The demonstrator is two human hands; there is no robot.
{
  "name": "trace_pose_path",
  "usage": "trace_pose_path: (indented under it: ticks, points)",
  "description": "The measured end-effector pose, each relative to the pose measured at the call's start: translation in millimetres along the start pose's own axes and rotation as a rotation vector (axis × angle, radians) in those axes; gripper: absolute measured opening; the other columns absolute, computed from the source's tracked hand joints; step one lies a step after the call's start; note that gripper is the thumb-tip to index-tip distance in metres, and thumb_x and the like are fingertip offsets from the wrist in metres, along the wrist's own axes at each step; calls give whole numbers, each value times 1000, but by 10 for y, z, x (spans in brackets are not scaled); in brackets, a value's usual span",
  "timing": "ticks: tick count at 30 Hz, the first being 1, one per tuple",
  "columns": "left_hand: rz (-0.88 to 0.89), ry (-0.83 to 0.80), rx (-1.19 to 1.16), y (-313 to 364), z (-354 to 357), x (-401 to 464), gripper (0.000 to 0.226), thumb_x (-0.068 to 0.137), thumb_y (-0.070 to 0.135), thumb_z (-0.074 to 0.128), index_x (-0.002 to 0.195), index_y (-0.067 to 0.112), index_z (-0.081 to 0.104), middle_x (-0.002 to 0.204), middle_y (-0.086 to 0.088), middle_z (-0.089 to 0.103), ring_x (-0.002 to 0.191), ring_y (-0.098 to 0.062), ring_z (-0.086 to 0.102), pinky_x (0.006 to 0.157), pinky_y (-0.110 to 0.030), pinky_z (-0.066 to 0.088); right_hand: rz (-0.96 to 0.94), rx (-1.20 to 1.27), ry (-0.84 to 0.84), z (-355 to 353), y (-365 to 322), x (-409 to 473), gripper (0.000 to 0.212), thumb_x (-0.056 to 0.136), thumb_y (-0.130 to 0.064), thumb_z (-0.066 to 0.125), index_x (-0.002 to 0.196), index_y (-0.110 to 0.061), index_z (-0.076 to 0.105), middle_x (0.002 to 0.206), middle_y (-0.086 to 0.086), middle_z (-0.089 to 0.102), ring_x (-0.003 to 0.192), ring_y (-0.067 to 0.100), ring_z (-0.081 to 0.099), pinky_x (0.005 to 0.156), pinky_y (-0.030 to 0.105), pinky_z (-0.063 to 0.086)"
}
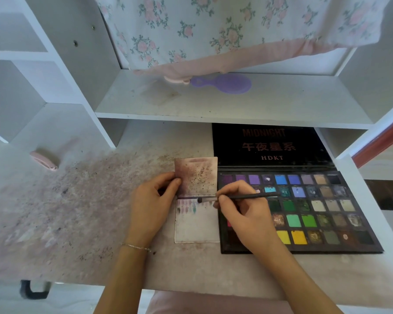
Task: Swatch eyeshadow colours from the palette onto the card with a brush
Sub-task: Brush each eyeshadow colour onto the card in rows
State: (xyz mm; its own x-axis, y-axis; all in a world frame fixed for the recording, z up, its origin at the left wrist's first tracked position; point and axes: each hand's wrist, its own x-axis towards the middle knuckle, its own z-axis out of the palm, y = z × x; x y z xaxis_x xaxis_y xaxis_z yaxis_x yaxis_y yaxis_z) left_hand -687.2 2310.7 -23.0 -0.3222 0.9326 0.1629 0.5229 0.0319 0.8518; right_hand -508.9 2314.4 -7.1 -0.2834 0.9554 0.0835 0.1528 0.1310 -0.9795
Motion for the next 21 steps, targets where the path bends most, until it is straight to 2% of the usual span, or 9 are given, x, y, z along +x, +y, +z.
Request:
trace_pose_path:
  ticks: [3, 7, 10, 13, 17, 21]
  points:
    - [4, 2, 2, 5, -1, -4, 17, 85, 16, 60, 98, 20, 70, 81, 21, 63, 78, 10, 60, 71, -6, 46, -11, 61, 79, -33, -15, -10, 26, 86, 0, 54, 85, -25, 61, 81, -9, 67, 74, 7, 64, 69, 21, 53]
    - [-4, 3, 7, 8, 2, -3, 17, 85, 15, 60, 99, 21, 69, 84, 19, 65, 78, 9, 60, 71, -6, 45, -49, 28, 173, -165, -45, -51, 26, 89, -3, 50, 81, -25, 63, 71, -5, 66, 61, 3, 58, 58, 15, 49]
    - [-12, 7, 12, 14, 2, 1, 18, 85, 14, 60, 99, 21, 69, 82, 23, 62, 76, 11, 58, 70, -2, 43, -67, 8, 248, -315, -27, -102, 24, 91, -1, 46, 81, -18, 61, 67, -4, 65, 58, 3, 58, 56, 14, 47]
    - [-20, 14, 21, 24, 9, 1, 18, 85, 15, 60, 99, 24, 68, 82, 22, 62, 75, 11, 57, 68, -2, 42, -83, -19, 322, -488, 0, -180, 27, 89, 4, 45, 81, -18, 59, 72, -7, 67, 61, 3, 60, 59, 12, 48]
    - [-47, 76, 45, 40, 80, 0, 18, 85, 16, 60, 100, 16, 70, 85, 12, 65, 75, 8, 55, 67, -11, 41, -117, -104, 422, -729, 57, -270, 33, 87, 7, 47, 84, -25, 56, 78, -19, 65, 74, -1, 62, 63, 7, 48]
    - [-62, 147, 39, 91, 150, -40, 19, 85, 14, 61, 102, 12, 69, 85, 10, 64, 74, 7, 55, 66, -10, 39, -112, -88, 500, -890, 156, -336, 30, 89, 4, 46, 86, -24, 54, 81, -21, 65, 80, -3, 62, 61, 7, 49]
